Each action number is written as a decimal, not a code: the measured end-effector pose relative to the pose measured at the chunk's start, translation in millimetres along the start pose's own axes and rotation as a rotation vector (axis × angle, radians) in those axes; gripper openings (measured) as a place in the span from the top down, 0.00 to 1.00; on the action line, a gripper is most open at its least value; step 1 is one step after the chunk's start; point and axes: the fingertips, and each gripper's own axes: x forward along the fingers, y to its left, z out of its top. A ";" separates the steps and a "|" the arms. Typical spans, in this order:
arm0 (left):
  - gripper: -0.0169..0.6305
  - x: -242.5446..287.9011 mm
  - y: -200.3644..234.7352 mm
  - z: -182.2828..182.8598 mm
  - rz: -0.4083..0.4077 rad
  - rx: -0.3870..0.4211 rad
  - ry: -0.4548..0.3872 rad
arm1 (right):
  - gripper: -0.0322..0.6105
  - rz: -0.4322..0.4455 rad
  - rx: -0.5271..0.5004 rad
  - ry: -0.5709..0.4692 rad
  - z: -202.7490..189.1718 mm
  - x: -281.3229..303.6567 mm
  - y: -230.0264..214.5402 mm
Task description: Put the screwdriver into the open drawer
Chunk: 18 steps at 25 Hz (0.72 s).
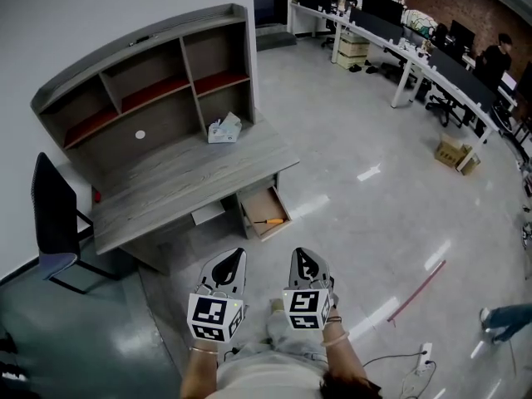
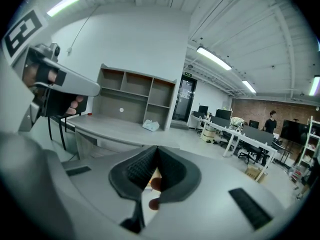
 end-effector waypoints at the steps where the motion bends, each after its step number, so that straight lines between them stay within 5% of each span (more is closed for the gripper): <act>1: 0.95 -3.9 -1.3 1.2 0.000 0.000 -0.004 | 0.91 -0.002 -0.001 -0.005 2.7 -5.0 0.7; 18: 0.95 -56.0 -31.2 2.9 -0.035 -0.001 -0.023 | 0.91 -0.001 0.051 -0.129 35.5 -71.6 16.8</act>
